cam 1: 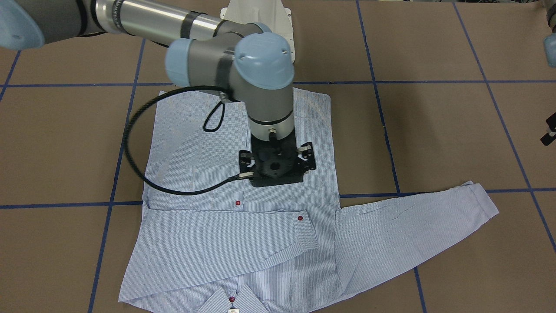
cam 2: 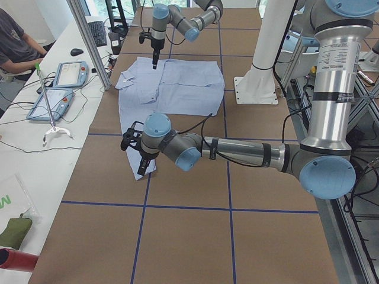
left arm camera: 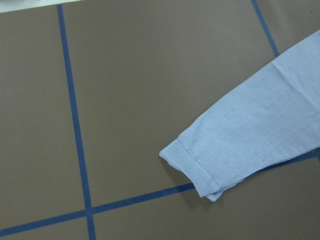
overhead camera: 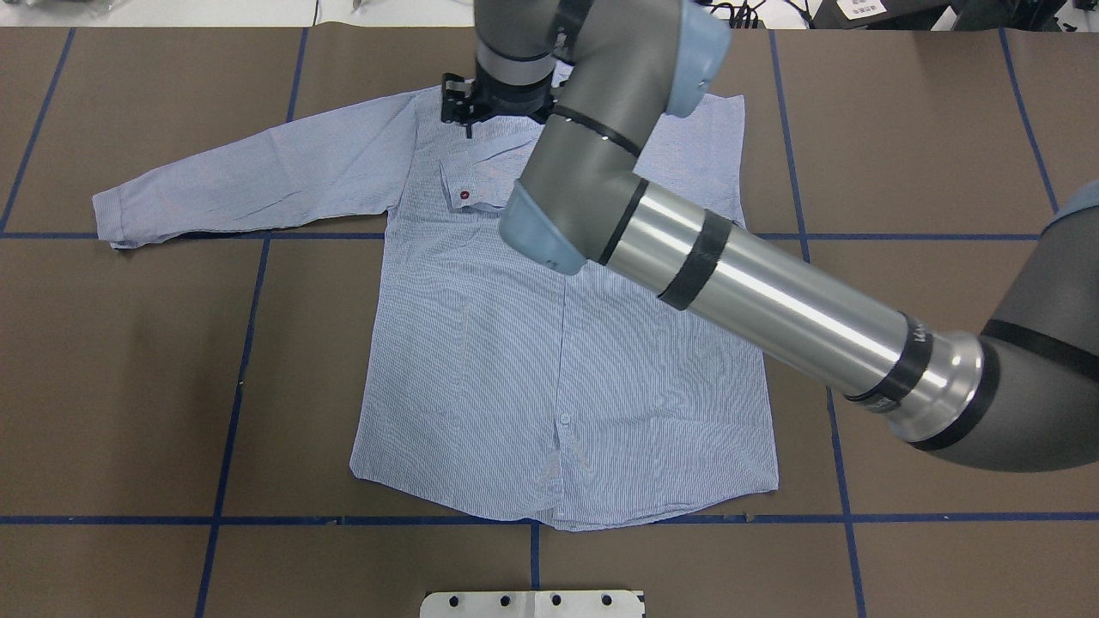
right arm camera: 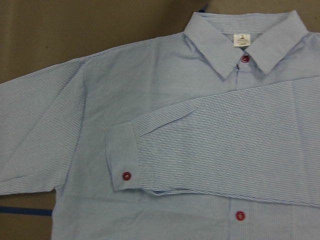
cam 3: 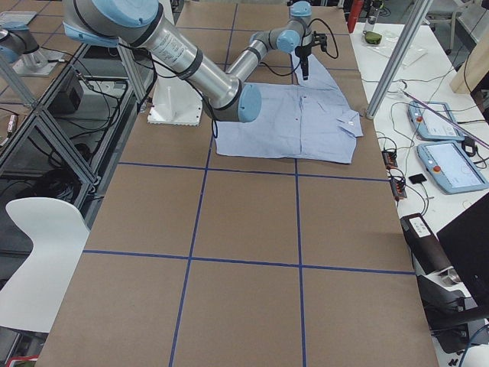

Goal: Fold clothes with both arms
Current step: 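Release the sleeve near the collar and withdraw the right gripper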

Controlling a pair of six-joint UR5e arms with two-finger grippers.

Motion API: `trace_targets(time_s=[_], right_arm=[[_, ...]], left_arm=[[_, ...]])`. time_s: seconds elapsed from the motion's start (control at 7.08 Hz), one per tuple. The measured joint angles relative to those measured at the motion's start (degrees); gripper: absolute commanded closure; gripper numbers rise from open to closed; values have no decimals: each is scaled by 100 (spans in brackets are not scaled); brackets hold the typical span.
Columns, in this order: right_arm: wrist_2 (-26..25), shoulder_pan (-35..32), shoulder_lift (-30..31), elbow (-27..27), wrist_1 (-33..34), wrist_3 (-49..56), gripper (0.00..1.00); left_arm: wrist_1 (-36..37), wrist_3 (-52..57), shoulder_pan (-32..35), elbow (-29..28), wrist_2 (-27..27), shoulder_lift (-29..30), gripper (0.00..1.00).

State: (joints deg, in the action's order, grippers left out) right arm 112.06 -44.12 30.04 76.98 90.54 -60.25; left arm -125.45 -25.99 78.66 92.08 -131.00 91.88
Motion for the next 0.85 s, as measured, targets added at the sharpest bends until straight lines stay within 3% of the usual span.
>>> trace_targets(time_s=[0.42, 0.57, 0.85], right_arm=[[547, -1188, 1823, 2317, 1653, 2095, 0], [850, -1608, 2365, 2770, 1860, 2788, 0], [1338, -2244, 3138, 3174, 1973, 3786, 0]], left_arm=[[-853, -1241, -628, -357, 946, 9, 0], [-1005, -1505, -775, -468, 1188, 35, 0], [-1105, -1808, -1003, -624, 1503, 117, 0]])
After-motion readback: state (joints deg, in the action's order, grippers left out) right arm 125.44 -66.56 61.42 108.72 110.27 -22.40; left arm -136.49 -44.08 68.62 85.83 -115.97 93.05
